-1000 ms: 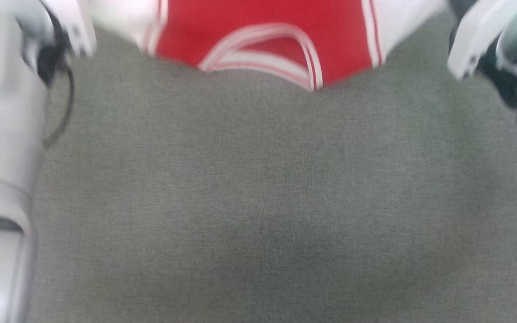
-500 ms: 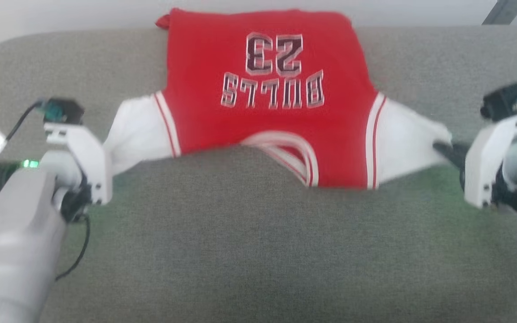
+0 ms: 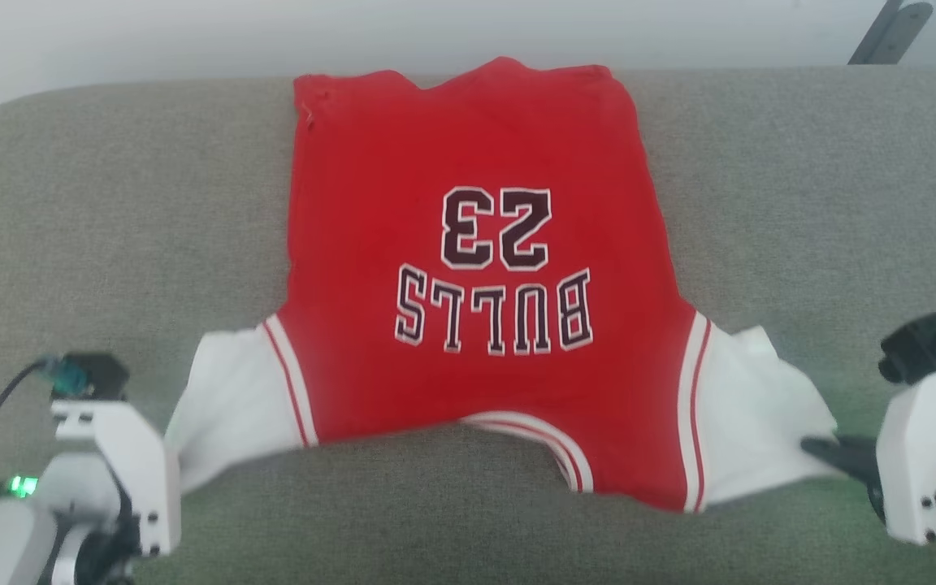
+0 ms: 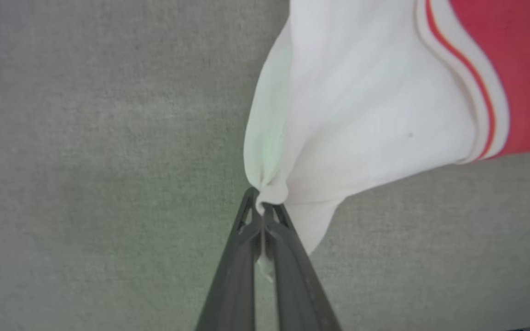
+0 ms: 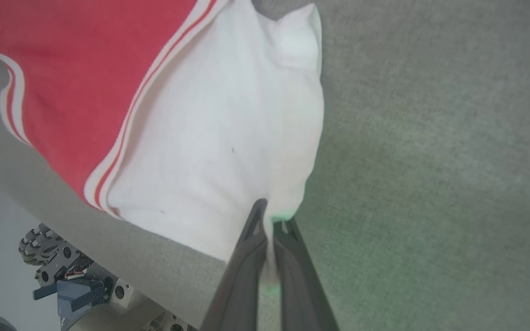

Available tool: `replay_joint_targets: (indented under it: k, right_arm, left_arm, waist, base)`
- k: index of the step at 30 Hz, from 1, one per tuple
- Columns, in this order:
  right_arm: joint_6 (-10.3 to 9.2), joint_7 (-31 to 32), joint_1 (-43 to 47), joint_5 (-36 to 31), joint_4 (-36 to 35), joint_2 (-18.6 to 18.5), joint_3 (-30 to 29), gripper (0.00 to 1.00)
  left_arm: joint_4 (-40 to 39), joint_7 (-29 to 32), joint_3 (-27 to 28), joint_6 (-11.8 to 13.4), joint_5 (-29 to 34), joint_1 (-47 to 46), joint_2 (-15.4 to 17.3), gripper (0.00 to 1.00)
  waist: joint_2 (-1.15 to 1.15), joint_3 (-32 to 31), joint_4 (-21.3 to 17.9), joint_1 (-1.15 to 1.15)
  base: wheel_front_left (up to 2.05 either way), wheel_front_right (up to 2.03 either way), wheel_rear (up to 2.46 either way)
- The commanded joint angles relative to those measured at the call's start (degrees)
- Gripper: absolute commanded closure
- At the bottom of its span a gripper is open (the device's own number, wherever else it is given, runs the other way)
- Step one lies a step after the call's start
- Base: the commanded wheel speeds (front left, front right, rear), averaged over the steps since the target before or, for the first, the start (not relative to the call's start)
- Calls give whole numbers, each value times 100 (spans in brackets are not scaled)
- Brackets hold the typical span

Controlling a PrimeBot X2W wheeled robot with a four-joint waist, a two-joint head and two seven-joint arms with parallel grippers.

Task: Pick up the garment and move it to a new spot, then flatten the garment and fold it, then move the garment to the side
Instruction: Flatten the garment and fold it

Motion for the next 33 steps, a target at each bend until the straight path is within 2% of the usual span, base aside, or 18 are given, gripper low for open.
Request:
replay_joint_targets:
  k: [1, 4, 6, 11, 12, 13, 14, 20, 27, 33]
  right_arm:
    - [0, 139, 234, -18, -141, -8, -134, 100]
    - [0, 387, 691, -84, -451, 113, -532, 100]
    - [0, 504, 960, -204, -630, 245, -813, 100]
    - [0, 675, 1359, -773, -862, 677, -1246, 100]
    - [0, 682, 1399, -900, -827, 796, -1323, 60]
    - [0, 718, 1426, -1047, -782, 887, -1349, 53]
    - [0, 722, 1418, -1163, -740, 981, -1382, 0]
    - [0, 643, 1278, -1556, -651, 1444, -1627, 0]
    - [0, 259, 942, -1926, -1209, 1645, -2278, 0]
    - [1, -82, 178, -2291, -1173, 1715, -2326, 0]
  left_arm:
    - [-369, 200, 106, 269, -105, 324, 106, 100]
    - [-1300, 545, 229, 744, -112, 903, 292, 100]
    - [-1744, 644, 295, 966, -90, 1210, 374, 100]
    - [-2152, 562, 318, 1198, 27, 1541, 359, 100]
    - [-2159, 534, 296, 1207, 43, 1554, 323, 100]
    - [-2145, 480, 282, 1215, 43, 1540, 273, 100]
    - [-2117, 437, 264, 1223, 50, 1506, 235, 100]
    - [-1925, 275, 100, 1106, 40, 1285, 16, 100]
    - [-1886, 138, 11, 1060, 87, 1131, -105, 100]
    - [-1857, 95, -51, 1021, 138, 962, -175, 100]
  waist:
    - [0, 24, -11, 0]
    - [0, 64, -28, 0]
    - [0, 94, -36, 0]
    - [0, 145, -58, 0]
    - [0, 151, -60, 0]
    - [0, 157, -62, 0]
    - [0, 163, -64, 0]
    - [0, 165, -30, 0]
    - [0, 255, 77, 0]
    - [0, 424, 197, 0]
  base:
    - [0, 0, 0]
    - [0, 0, 0]
    - [0, 0, 0]
    - [0, 0, 0]
    - [0, 0, 0]
    - [0, 0, 0]
    - [0, 0, 0]
    - [0, 0, 0]
    - [0, 0, 0]
    - [0, 0, 0]
